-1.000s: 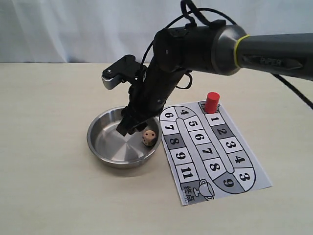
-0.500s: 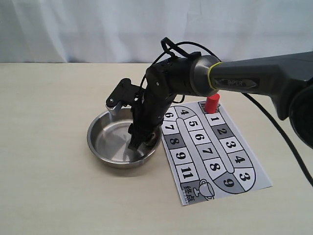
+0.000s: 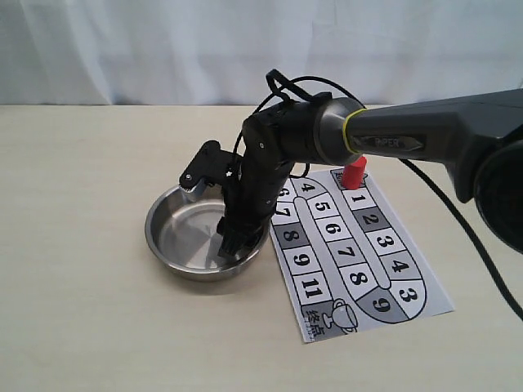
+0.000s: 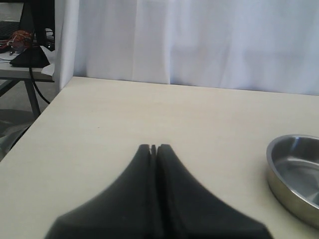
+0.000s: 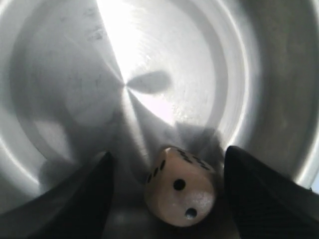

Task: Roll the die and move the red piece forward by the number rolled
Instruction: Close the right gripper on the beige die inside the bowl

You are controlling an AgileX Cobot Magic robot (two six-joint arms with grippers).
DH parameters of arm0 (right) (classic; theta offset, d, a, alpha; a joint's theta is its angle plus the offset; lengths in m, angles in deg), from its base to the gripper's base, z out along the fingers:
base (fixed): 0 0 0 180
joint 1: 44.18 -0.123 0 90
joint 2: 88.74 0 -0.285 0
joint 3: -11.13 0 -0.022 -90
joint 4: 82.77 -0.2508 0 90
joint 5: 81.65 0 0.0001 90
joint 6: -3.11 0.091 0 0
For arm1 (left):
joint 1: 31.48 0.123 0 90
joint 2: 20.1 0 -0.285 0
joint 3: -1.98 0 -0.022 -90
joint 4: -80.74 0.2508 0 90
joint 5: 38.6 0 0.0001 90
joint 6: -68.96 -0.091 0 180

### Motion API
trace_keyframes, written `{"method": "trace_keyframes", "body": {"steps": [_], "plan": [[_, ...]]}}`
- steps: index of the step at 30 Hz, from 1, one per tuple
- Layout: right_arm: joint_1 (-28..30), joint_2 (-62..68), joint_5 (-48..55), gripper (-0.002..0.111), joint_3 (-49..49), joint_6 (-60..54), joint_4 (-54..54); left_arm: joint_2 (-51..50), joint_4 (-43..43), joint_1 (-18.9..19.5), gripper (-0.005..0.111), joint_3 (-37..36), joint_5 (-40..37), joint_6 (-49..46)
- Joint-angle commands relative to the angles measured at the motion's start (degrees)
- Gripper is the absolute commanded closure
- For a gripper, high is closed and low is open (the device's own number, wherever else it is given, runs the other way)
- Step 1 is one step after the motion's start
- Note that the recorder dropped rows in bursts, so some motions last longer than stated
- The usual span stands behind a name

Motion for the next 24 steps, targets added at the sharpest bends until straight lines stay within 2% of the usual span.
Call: {"method": "trace_keyframes", "body": {"steps": [1,14,16,24], "plan": [[0.0,-0.2,2.1,0.047,-0.4,-0.2,3.0,0.1,-0.2,0.0,0.107,0.3,0.7,0.2],[0.0,-0.2,1.9,0.050,-0.4,-0.2,3.8,0.1,-0.2,0.0,0.107,0.3,0.7,0.2],[0.0,-0.2,1.9,0.058,-0.4,-0.2,3.6,0.1,-0.2,0.0,0.107,0.3,0.7,0.2],[0.0,-0.2,1.7,0.104,-0.4,-0.2,2.2,0.1,-0.2,0.0,0.107,0.3,0.7,0.2]]}}
